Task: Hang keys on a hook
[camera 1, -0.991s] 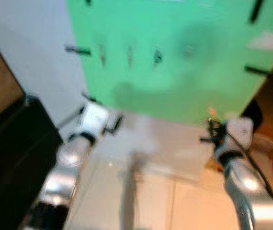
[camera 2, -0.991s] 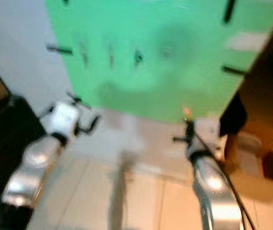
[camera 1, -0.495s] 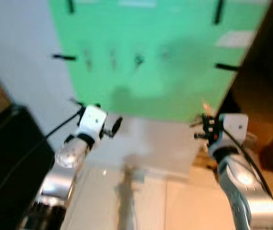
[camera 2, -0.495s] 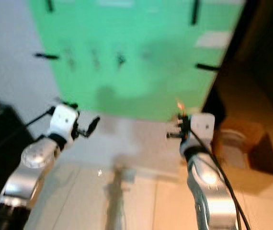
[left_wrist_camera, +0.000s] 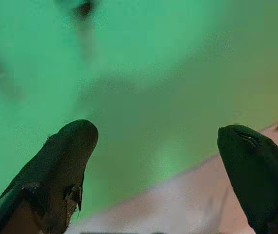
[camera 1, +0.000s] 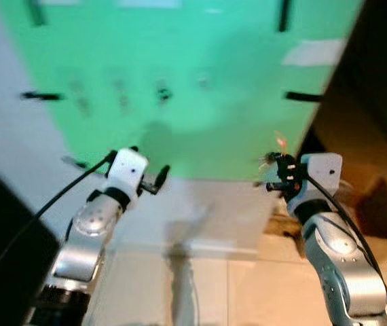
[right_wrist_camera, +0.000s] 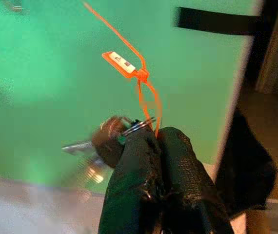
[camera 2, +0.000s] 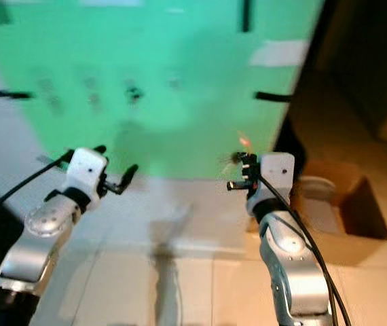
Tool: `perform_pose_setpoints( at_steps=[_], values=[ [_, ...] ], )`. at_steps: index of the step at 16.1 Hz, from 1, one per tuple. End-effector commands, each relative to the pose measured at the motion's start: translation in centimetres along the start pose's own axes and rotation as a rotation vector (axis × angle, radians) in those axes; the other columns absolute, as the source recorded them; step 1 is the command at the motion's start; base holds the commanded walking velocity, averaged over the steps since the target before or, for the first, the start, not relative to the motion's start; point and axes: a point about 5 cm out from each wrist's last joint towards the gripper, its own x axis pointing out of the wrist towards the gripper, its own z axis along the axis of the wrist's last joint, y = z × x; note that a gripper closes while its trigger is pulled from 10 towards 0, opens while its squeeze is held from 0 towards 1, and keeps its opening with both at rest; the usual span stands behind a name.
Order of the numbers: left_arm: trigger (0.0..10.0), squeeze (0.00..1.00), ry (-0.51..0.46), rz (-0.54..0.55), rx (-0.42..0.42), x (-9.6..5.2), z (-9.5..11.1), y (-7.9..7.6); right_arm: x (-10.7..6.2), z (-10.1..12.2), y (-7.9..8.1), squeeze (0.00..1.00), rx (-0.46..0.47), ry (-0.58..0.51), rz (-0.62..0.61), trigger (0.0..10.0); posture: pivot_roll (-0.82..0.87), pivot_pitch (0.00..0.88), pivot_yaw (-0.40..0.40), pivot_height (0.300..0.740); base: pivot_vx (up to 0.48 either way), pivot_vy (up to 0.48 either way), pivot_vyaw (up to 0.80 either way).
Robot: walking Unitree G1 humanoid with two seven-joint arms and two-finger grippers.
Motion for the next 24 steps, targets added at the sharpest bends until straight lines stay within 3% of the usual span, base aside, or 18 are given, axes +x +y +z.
perform_pose_setpoints(
  at_steps=[1, 4, 7, 11, 13, 16, 22, 24],
  values=[
    [10.0, 0.0, -0.009, -0.021, -0.001, -0.1, 0.2, -0.4, -0.1, 0.7, 0.5, 0.0, -0.032, -0.03, 0.081, 10.0, -0.08, 0.0, 0.035, 0.74, 0.33, 0.0, 0.0],
    [10.0, 0.0, -0.011, -0.026, 0.003, -0.1, 0.3, -0.4, -0.1, 1.0, 1.5, 0.0, -0.036, -0.051, 0.168, 10.0, -0.07, 0.0, 0.03, 0.74, 0.326, 0.0, 0.8],
    [10.0, 0.0, -0.016, -0.04, 0.013, -0.3, 0.5, -0.4, -0.2, 1.6, 1.6, 0.0, -0.009, -0.084, 0.237, 10.0, -0.07, 0.0, 0.03, 0.74, 0.315, 0.0, 0.0],
    [10.0, 0.0, -0.011, -0.047, 0.023, -0.7, 0.5, -0.4, -0.4, 2.1, 2.3, 0.0, -0.071, -0.103, 0.359, 10.0, -0.05, 0.0, 0.023, 0.74, 0.221, 0.0, 0.0],
    [10.0, 0.0, -0.014, -0.036, 0.014, -0.9, 0.5, -0.3, -0.3, 1.9, 2.2, 0.0, -0.066, -0.096, 0.348, 10.0, -0.05, 0.0, 0.018, 0.74, 0.0, 0.0, 0.0],
    [10.0, 0.0, -0.007, -0.025, 0.016, -1.2, 0.4, 0.0, -0.6, 1.1, 1.3, 0.0, 0.022, -0.062, 0.238, 10.0, -0.05, 0.0, 0.021, 0.74, 0.0, 0.0, 0.0],
    [10.0, 0.0, -0.007, -0.039, 0.013, -1.1, 0.7, 0.0, -0.8, 0.9, 1.4, 0.0, 0.026, -0.056, 0.22, 10.0, -0.05, 0.0, 0.036, 0.74, 0.0, 0.308, 0.0],
    [10.0, 0.0, -0.003, -0.038, 0.015, -1.1, 0.6, 0.0, -0.6, 0.4, 0.9, 0.0, 0.029, -0.029, 0.157, 10.0, -0.05, 0.0, 0.036, 0.74, 0.0, 0.375, 0.0]
  ],
)
